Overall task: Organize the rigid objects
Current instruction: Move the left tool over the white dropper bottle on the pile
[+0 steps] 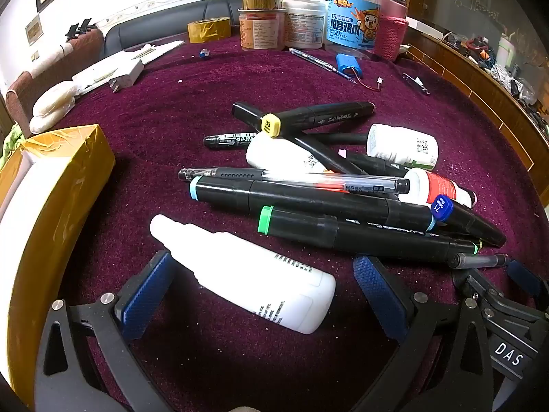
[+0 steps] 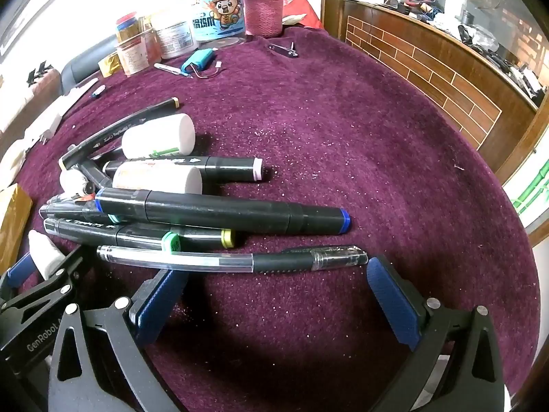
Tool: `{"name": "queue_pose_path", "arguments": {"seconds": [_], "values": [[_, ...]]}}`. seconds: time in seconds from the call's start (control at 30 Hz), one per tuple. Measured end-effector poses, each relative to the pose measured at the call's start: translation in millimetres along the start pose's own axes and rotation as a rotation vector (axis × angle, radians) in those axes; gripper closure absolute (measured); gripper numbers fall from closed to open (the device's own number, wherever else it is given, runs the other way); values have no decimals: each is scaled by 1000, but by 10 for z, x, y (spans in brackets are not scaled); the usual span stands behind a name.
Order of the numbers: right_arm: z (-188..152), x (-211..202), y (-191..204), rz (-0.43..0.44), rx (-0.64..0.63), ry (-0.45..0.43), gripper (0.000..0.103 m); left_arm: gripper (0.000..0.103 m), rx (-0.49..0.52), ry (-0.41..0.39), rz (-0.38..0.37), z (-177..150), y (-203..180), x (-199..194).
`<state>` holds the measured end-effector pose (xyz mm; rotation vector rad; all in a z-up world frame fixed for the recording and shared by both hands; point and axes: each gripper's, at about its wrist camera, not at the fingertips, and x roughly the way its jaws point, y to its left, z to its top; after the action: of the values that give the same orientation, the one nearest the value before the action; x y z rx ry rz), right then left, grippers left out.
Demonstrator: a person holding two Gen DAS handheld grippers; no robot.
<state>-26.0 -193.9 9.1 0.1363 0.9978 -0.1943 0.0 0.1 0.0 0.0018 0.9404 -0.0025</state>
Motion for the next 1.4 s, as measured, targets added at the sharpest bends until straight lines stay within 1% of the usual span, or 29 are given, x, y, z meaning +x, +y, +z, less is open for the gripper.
{"name": "queue_pose_path", "arguments": {"seconds": [0.5,0.57,0.63,0.67,0.73,0.9,1.03,1.17,1.2,1.23,1.27,1.3,1.33,1.37,1.4], "values": [[-6,1,9,-3,0,0,1,0,-10,5,9,-1,-3,-1],[-12,7,18,-3,-1,0,1,0,-5,24,6,-3,-1,-15],[-8,14,24,-7,3,1,1,0,21,58,-16,-21,5,-38],[-5,18,25,-10,9,2,1,0,32,62,-23,-30,17,-38],[8,20,14,-13,21,2,1,0,44,56,-37,-79,34,-72],[6,19,14,-18,25,2,1,0,50,53,-30,-70,12,-74],[-6,12,22,-41,51,1,1,0,37,43,-24,-56,7,-62],[10,13,21,-29,36,13,1,0,42,45,-23,-52,3,-59],[18,6,9,-14,29,26,3,4,50,48,-30,-50,7,-59],[15,-49,-23,8,34,17,7,9,58,54,-42,-48,14,-62],[3,-136,-63,26,47,-14,14,9,64,58,-65,-51,39,-79],[-5,-219,-87,32,53,-40,14,9,57,46,-99,-69,103,-145],[-17,-352,-115,34,57,-84,14,9,50,29,-113,-82,146,-207],[-35,-521,-140,35,61,-151,14,8,43,-12,-123,-89,211,-323],[-68,-760,-160,25,59,-268,13,6,37,-80,-112,-95,293,-502]]}}
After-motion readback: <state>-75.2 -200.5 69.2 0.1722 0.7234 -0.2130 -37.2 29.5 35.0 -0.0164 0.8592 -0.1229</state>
